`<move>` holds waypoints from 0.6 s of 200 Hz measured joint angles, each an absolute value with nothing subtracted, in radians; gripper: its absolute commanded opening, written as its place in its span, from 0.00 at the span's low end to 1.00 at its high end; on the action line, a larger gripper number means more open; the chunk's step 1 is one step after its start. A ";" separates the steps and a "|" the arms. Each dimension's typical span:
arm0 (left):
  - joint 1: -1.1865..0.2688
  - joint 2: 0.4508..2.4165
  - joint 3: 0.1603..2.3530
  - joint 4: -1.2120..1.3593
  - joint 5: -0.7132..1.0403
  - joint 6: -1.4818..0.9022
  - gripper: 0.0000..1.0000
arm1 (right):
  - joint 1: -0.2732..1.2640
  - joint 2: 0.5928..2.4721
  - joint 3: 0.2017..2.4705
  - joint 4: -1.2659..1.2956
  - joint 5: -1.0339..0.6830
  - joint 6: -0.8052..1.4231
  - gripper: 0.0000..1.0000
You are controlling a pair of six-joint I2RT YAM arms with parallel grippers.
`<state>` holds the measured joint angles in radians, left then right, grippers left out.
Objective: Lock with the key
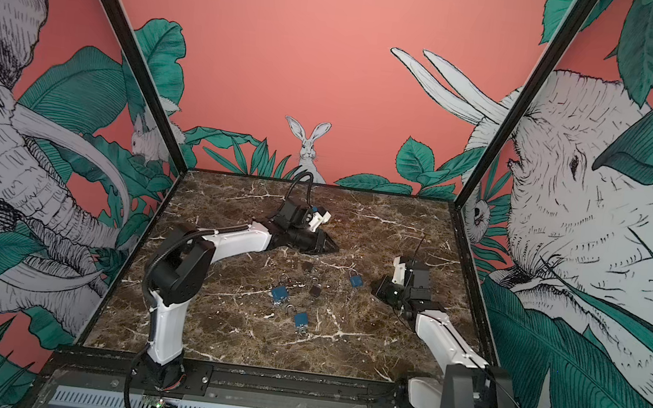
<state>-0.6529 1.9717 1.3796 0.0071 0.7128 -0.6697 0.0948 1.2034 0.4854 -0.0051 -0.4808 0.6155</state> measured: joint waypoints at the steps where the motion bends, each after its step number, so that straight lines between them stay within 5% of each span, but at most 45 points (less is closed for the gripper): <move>1: -0.653 1.968 1.378 0.009 0.713 -0.670 0.30 | 0.096 1.208 0.487 -0.004 -0.479 0.616 0.00; 120: -0.647 1.671 1.115 0.069 0.640 -0.685 0.30 | 0.155 1.525 0.591 0.179 -0.422 0.618 0.00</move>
<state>-0.6472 1.6707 1.1149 0.0692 0.6395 -0.6849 0.1555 1.5246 0.5911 0.1795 -0.4221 0.6182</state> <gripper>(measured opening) 0.302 0.048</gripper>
